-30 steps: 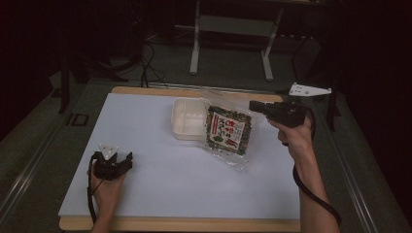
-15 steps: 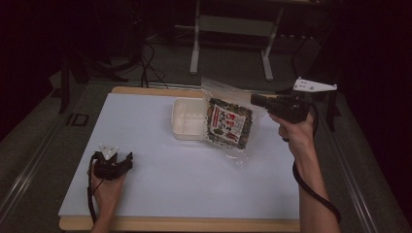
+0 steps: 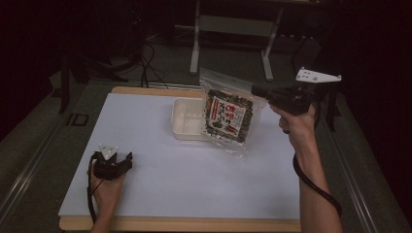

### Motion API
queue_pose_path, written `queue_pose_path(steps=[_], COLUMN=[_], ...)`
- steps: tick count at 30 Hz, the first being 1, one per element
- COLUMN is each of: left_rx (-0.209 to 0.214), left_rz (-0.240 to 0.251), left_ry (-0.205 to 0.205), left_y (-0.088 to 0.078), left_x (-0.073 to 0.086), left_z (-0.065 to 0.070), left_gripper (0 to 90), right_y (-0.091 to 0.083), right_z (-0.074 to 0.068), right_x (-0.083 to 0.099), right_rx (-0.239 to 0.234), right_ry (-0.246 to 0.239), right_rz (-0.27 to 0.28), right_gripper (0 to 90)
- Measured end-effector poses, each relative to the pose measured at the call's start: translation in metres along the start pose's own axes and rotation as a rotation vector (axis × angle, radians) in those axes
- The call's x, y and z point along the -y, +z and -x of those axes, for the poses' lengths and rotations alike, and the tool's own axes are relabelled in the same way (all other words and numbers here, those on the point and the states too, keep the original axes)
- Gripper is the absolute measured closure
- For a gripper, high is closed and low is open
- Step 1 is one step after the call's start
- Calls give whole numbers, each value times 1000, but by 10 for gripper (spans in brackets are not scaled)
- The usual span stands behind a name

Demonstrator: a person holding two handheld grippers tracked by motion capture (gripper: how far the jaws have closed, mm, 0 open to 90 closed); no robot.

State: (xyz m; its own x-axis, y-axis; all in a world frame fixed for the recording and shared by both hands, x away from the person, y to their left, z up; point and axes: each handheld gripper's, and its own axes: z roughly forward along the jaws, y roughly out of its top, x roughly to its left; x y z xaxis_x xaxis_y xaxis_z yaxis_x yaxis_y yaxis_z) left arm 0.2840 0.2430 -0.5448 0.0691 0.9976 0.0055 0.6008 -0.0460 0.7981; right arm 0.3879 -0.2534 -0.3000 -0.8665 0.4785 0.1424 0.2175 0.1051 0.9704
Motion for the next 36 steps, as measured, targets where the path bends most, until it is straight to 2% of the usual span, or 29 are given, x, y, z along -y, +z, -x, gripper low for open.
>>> queue_pose_path(steps=[13, 36], left_rx=[2, 1], left_rz=[-5, 2], left_ry=[2, -7], left_y=[1, 1], left_x=[0, 0], left_z=[1, 0], left_gripper=[392, 391], right_y=[10, 31], right_z=[2, 9], right_x=[-3, -10], right_rx=[0, -9], right_ry=[-2, 10], right_rz=[8, 67], right_gripper=[900, 900])
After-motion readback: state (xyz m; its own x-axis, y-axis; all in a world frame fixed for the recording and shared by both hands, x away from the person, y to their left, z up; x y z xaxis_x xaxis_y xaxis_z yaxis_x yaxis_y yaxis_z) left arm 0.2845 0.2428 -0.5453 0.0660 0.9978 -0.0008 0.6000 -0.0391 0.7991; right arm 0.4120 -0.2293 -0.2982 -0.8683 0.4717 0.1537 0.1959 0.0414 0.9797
